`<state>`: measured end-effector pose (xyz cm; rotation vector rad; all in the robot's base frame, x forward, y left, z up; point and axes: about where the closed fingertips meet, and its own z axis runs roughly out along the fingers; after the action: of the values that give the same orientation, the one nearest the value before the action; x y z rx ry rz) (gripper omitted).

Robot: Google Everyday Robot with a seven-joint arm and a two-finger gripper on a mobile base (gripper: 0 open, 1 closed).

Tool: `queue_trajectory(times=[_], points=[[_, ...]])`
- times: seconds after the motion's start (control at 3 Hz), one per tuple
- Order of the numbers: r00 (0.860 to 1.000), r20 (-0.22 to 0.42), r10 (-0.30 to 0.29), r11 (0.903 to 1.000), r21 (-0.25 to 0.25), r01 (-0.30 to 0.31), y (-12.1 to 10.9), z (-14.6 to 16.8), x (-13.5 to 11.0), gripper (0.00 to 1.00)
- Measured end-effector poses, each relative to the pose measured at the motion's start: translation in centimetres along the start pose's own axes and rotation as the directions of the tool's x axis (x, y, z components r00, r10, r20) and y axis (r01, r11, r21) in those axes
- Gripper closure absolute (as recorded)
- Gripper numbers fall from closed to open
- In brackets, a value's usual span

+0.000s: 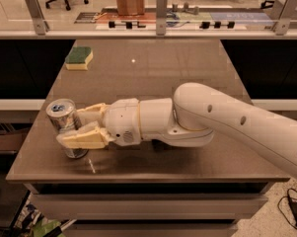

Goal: Move redbull can near sponge

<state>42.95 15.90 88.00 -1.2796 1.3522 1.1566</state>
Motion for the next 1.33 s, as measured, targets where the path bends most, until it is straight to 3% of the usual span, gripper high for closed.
queue_trajectory(times=[0.33, 0.67, 1.0, 1.33], points=[[1.000, -0.001, -0.002, 1.0000, -0.003, 0.002, 0.1, 0.1, -0.1, 1.00], [1.000, -0.001, -0.002, 1.0000, -0.003, 0.002, 0.1, 0.2, -0.1, 1.00], [1.000, 0.006, 0.000, 0.9984, 0.057, 0.000, -2.0, -1.8, -1.7, 1.00], [1.000, 0.023, 0.006, 0.9861, 0.166, -0.010, -4.9, -5.1, -3.8, 1.00]])
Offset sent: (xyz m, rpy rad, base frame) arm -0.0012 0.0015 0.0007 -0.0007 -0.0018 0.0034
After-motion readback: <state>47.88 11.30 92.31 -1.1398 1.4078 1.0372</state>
